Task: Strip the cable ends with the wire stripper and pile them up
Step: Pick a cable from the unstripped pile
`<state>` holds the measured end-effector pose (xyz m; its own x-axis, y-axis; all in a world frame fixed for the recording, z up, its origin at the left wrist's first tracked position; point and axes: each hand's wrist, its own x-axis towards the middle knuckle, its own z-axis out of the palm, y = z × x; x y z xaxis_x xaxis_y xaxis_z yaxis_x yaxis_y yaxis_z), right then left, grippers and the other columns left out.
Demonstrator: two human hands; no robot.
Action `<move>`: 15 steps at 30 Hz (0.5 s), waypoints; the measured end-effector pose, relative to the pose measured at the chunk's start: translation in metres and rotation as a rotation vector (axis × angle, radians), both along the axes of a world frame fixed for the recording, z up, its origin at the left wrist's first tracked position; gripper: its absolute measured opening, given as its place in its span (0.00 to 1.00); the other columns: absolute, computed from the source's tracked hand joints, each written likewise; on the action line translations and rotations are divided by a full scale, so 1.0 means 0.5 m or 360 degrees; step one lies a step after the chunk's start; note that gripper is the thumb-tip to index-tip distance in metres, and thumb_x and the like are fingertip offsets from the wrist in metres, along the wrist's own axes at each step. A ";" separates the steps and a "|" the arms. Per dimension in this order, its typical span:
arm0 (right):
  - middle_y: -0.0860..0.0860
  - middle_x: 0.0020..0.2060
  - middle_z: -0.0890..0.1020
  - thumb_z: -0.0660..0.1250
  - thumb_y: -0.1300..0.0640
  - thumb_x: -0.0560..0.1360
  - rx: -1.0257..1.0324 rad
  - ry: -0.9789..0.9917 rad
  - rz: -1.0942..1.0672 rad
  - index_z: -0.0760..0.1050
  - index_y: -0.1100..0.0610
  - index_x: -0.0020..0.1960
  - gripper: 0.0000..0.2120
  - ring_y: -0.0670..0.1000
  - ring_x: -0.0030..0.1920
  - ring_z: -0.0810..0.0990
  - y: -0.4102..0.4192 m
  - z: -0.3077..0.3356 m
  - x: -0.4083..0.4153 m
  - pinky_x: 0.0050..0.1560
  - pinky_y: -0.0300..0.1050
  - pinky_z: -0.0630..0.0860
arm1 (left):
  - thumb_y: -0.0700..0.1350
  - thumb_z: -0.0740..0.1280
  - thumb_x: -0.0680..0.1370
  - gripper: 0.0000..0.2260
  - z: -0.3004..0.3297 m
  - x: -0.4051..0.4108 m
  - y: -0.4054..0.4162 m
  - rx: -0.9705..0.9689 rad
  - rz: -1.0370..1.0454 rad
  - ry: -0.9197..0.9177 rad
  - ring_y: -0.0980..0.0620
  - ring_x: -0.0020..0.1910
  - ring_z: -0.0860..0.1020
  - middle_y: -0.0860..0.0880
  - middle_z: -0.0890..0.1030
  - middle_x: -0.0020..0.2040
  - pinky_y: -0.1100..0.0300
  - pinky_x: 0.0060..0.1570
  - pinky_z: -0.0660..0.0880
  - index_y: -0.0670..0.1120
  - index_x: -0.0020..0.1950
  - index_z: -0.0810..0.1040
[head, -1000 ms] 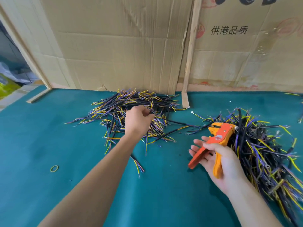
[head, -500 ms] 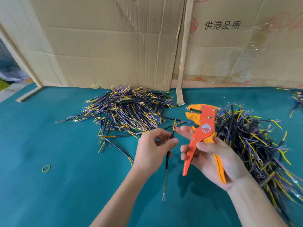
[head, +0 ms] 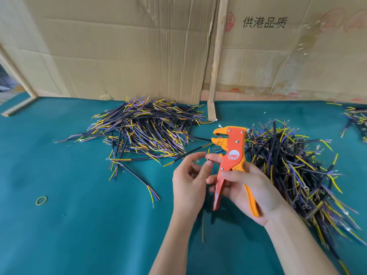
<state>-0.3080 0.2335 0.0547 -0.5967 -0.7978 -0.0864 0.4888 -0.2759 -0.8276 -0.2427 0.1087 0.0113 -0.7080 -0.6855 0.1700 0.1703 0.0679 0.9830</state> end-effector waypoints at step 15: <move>0.67 0.52 0.80 0.71 0.68 0.68 0.0093 -0.0016 0.0024 0.78 0.67 0.64 0.24 0.61 0.44 0.82 -0.008 -0.015 0.004 0.47 0.56 0.82 | 0.43 0.66 0.81 0.08 -0.015 -0.001 -0.016 -0.0215 0.0067 -0.0054 0.44 0.30 0.67 0.47 0.67 0.31 0.37 0.33 0.74 0.57 0.52 0.79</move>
